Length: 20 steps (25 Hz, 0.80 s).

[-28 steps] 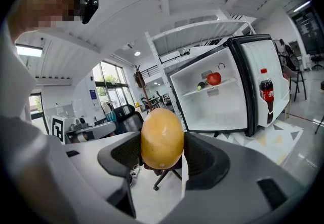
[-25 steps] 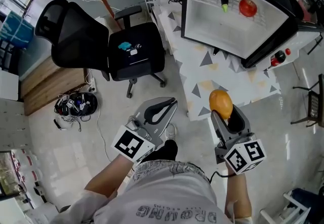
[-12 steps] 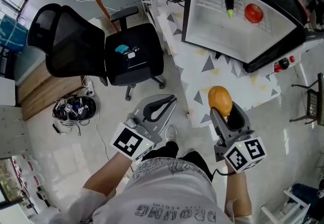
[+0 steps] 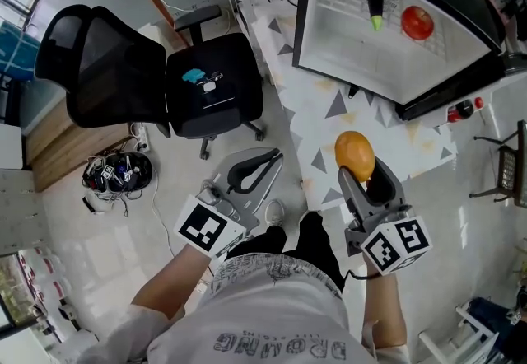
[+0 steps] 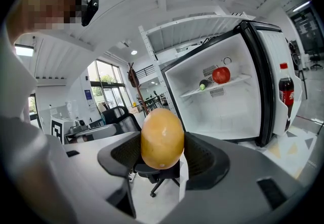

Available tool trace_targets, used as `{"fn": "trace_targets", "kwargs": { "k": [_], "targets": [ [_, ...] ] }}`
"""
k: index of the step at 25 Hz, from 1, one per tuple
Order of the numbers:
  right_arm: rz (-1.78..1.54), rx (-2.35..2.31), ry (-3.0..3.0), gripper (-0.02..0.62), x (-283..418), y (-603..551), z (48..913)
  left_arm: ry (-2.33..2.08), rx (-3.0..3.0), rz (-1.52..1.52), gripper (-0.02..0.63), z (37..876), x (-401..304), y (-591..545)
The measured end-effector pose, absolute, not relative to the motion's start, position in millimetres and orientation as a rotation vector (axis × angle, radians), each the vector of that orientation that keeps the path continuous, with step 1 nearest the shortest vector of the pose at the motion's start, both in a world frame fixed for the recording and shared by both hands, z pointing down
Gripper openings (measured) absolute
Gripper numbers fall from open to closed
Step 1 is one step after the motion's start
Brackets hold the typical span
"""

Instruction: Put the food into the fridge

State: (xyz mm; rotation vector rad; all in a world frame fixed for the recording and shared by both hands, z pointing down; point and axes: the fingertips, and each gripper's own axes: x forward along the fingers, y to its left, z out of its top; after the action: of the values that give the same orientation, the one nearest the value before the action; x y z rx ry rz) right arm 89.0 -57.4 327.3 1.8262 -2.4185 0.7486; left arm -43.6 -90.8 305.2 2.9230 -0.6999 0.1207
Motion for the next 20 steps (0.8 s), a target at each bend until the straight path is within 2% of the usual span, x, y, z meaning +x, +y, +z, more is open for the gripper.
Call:
{"fn": "trace_targets", "kwargs": {
  "k": [20],
  "targets": [
    [0.791,1.646,-2.471,0.268,152.9,-152.9,373.2,-0.896,2.774,0.164,0.028,352.6,19.2,-140.2]
  ]
}}
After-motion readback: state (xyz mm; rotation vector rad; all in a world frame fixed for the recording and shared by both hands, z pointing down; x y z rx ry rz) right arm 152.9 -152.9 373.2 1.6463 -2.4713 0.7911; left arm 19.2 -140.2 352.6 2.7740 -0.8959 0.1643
